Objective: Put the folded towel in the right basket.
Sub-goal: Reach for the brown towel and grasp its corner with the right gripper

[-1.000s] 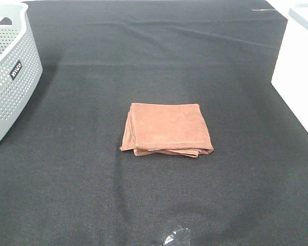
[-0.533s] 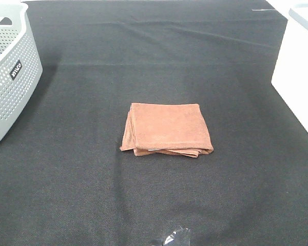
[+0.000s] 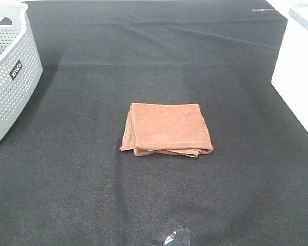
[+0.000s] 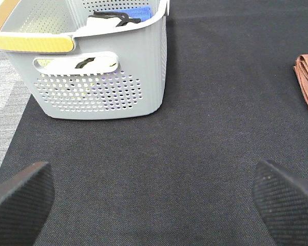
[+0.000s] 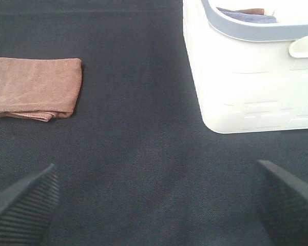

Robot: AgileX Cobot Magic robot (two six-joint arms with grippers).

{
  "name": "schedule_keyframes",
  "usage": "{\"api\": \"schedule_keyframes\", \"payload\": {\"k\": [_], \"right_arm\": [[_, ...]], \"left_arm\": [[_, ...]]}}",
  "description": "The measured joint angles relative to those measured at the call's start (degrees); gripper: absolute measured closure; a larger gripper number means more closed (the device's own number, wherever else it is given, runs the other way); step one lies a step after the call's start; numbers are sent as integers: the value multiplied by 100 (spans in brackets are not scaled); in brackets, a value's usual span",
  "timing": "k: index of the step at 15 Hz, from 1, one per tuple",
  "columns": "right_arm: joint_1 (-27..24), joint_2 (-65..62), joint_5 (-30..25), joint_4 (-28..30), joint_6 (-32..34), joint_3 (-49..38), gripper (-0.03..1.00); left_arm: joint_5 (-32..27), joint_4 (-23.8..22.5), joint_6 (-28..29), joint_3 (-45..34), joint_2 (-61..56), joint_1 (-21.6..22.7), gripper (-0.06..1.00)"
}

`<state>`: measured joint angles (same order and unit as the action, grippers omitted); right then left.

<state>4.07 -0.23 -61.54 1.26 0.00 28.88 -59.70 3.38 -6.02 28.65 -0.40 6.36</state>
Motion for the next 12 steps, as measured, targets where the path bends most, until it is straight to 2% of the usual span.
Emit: {"api": "schedule_keyframes", "payload": {"k": [12], "right_arm": [[0, 0, 0, 0, 0, 0, -2]], "left_arm": [[0, 0, 0, 0, 0, 0, -3]]}}
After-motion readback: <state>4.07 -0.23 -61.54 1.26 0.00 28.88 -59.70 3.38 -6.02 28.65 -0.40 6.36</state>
